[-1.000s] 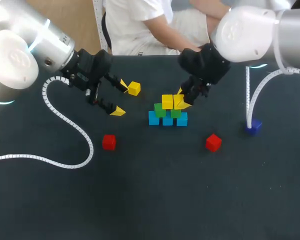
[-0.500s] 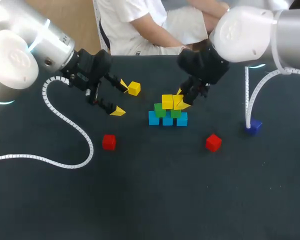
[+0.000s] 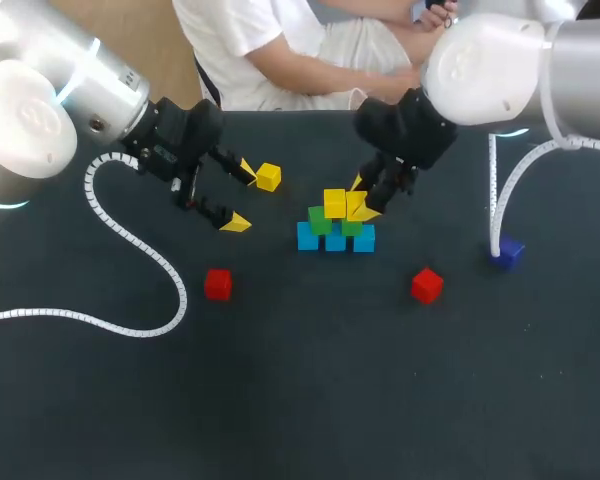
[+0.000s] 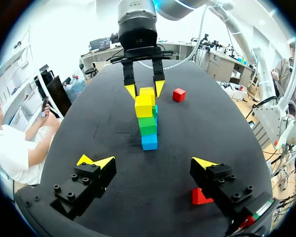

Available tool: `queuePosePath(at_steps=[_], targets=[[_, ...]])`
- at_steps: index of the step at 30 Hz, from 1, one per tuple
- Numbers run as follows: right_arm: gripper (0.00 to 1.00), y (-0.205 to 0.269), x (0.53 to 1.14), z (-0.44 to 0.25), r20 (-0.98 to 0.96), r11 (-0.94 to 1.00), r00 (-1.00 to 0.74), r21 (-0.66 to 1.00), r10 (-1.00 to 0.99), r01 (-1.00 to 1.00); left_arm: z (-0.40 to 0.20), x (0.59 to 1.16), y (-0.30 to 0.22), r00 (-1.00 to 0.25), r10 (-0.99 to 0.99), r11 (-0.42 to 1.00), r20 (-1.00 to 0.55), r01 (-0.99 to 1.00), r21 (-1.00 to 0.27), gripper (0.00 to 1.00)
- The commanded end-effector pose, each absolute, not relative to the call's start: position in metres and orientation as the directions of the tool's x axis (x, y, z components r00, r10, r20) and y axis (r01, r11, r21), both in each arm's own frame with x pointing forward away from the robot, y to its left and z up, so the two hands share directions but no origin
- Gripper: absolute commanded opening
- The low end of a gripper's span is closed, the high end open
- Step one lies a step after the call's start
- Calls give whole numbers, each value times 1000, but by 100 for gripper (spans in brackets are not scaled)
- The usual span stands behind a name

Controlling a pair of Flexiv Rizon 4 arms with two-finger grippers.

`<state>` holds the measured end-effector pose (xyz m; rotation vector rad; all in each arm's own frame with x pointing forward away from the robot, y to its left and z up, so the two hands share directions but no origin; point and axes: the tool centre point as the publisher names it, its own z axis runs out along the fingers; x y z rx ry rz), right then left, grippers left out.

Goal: Place the blue cubes, place green cubes on the blue cubes, place the yellow cubes on the green cubes, then place the red cubes on the yellow cubes, and place purple cube on the red cubes.

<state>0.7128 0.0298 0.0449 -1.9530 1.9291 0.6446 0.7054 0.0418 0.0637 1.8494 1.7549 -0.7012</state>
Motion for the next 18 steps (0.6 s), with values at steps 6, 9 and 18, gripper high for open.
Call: queuePosePath(at_steps=[6, 9, 18], targets=[[100, 26, 714, 46, -527, -28, -21, 85, -850, -996, 64, 707, 42, 40, 747, -53, -663, 999, 0, 100], [100, 22, 714, 49, -530, -20, -25, 78, -848, -997, 64, 707, 42, 40, 747, -53, -663, 999, 0, 100], [100, 1, 714, 66, -580, 18, -46, 54, -813, -998, 64, 707, 42, 40, 747, -53, -663, 999, 0, 100]])
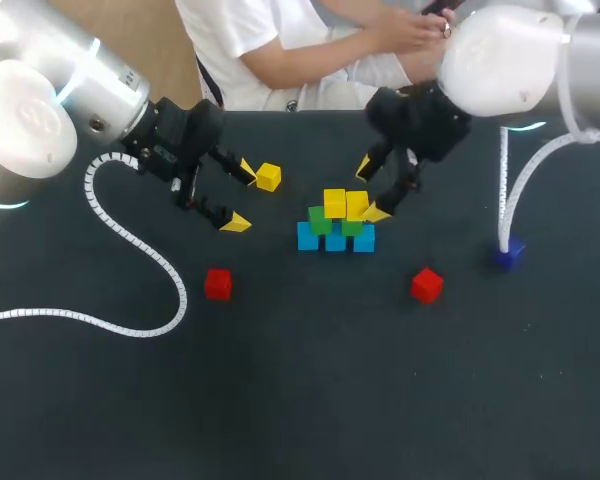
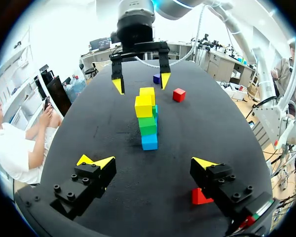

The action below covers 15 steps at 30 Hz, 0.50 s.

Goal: Place the blue cubes, place green cubes on the blue cubes, place the yellow cubes on the green cubes, then place the red cubes on the yellow cubes, and place purple cube on the red cubes.

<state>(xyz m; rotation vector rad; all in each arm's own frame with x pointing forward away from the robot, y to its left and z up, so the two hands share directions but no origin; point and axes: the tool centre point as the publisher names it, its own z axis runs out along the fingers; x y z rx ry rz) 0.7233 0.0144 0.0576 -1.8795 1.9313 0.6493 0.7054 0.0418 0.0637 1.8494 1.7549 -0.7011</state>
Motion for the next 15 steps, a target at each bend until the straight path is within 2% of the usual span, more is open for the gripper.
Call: queuePosePath(at_steps=[1, 15], targets=[[100, -2, 714, 69, -581, 25, -49, 50, -813, -998, 64, 707, 42, 40, 747, -53, -663, 999, 0, 100], [100, -29, 710, 89, -656, 80, -86, 39, -750, -996, 64, 707, 42, 40, 747, -53, -663, 999, 0, 100]])
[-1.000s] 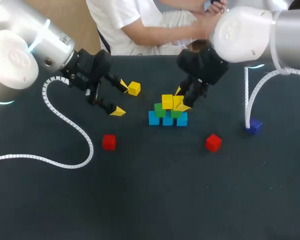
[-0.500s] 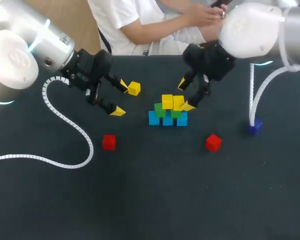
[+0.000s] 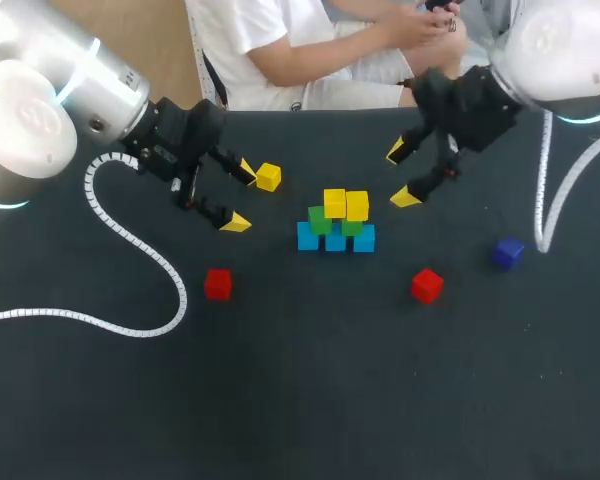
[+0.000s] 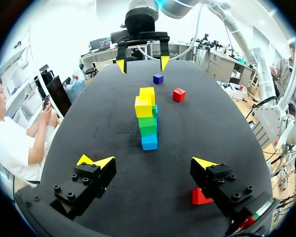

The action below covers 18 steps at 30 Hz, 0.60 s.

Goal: Place the blue cubes, place green cubes on the blue cubes, place the yellow cubes on the green cubes, then place the red cubes on the yellow cubes, and place purple cube on the red cubes.

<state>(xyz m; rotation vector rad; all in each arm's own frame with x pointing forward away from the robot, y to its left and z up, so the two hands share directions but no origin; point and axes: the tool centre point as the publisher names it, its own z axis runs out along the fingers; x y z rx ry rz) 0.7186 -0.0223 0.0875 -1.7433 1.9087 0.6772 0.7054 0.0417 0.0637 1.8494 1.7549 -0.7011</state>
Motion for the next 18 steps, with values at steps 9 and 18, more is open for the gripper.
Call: queuePosePath(at_steps=[9, 18], targets=[[100, -42, 710, 93, -709, 91, -97, 47, -699, -995, 64, 707, 42, 40, 747, -53, -663, 999, 0, 100], [100, -53, 709, 106, -732, 83, -81, 33, -676, -996, 64, 707, 42, 40, 747, -53, -663, 999, 0, 100]])
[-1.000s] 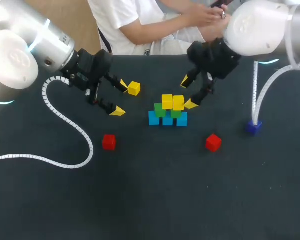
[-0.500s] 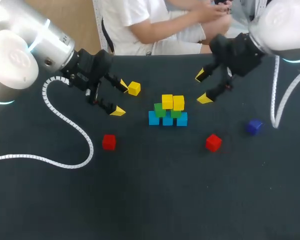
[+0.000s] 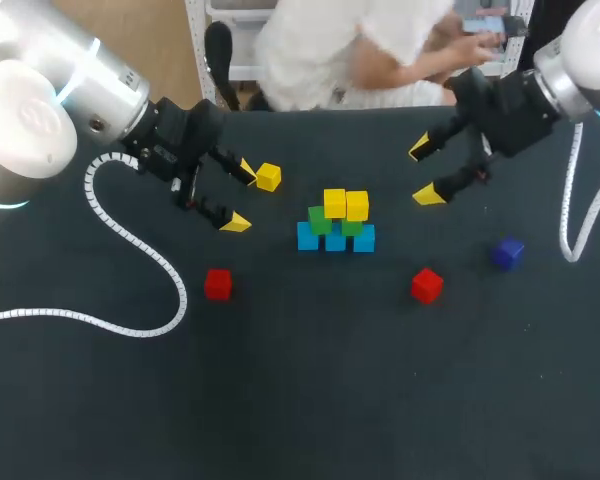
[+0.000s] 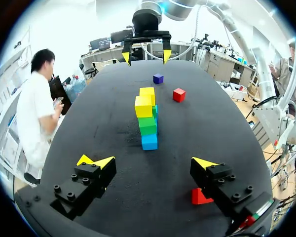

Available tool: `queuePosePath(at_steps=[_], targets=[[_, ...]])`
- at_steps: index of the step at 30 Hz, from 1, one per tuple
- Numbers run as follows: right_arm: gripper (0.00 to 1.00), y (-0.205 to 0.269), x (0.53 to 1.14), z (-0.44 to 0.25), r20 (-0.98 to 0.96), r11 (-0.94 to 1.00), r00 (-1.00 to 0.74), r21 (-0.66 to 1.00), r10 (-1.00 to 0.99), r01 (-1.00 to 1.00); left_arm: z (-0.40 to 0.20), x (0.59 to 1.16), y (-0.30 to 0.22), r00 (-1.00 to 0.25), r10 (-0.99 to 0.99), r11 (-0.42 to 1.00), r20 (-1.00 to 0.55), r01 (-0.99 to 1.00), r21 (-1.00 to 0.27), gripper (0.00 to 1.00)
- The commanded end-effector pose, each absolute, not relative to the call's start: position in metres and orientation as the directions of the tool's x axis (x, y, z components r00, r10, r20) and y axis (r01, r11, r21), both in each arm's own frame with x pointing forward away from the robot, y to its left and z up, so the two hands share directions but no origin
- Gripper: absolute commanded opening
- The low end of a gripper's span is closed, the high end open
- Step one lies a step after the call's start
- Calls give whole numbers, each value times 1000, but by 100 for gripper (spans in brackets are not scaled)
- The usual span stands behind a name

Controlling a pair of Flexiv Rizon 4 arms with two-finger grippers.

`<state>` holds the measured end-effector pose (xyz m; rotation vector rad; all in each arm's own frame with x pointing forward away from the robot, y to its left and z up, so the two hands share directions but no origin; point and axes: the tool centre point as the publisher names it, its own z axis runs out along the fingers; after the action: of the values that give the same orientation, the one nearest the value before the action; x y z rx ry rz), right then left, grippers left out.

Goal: Place the blue cubes, place green cubes on the blue cubes, place the yellow cubes on the green cubes, then place the red cubes on the yellow cubes, and place purple cube on the red cubes.

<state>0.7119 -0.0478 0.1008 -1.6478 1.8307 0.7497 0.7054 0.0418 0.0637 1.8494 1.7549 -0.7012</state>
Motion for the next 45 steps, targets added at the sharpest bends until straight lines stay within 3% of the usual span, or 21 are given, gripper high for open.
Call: queuePosePath(at_steps=[1, 20, 30, 45], targets=[[100, -54, 708, 108, -729, 73, -72, 30, -680, -997, 64, 707, 42, 40, 747, -53, -663, 999, 0, 100], [100, -53, 705, 110, -727, 47, -57, 34, -684, -998, 64, 707, 42, 40, 747, -53, -663, 999, 0, 100], [100, -53, 705, 110, -727, 47, -57, 34, -684, -998, 86, 755, 52, 98, 856, -101, -508, 995, 22, 100], [100, -53, 705, 110, -727, 47, -57, 34, -684, -998, 49, 801, 32, 201, 925, -254, -323, 958, -132, 100]])
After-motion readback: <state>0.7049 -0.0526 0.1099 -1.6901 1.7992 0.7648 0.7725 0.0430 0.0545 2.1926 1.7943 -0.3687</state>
